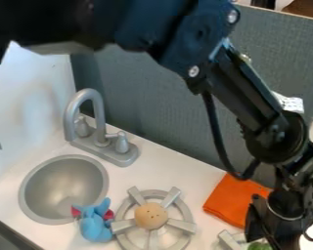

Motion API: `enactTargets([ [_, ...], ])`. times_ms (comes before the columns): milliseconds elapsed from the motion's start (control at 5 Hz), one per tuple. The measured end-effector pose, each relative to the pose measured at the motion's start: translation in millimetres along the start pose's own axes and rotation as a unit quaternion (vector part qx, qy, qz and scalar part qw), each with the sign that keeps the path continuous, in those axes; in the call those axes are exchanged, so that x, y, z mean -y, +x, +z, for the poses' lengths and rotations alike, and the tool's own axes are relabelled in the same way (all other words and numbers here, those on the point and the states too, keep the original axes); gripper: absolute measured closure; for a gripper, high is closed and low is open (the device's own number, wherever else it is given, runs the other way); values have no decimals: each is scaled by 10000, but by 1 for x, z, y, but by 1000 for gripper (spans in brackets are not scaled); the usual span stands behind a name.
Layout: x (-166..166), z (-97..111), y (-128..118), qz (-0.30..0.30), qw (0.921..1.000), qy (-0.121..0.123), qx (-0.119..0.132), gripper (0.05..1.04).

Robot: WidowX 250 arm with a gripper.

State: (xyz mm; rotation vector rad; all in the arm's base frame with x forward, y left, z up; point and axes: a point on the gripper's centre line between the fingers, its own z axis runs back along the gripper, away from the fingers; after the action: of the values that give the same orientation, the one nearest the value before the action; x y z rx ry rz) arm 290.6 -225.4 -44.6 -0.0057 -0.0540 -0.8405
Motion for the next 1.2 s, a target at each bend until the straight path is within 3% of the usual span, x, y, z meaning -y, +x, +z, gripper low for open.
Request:
enactTargets([
  [200,-3,-6,5,64,9999,53,-71,121],
  [400,-3,-5,5,106,9999,63,-79,406],
  [800,-4,-4,15,195,9998,46,9,860],
  [1000,-3,-4,14,235,9997,27,-12,953],
  [1200,1,-2,15,209,9997,-88,22,971],
])
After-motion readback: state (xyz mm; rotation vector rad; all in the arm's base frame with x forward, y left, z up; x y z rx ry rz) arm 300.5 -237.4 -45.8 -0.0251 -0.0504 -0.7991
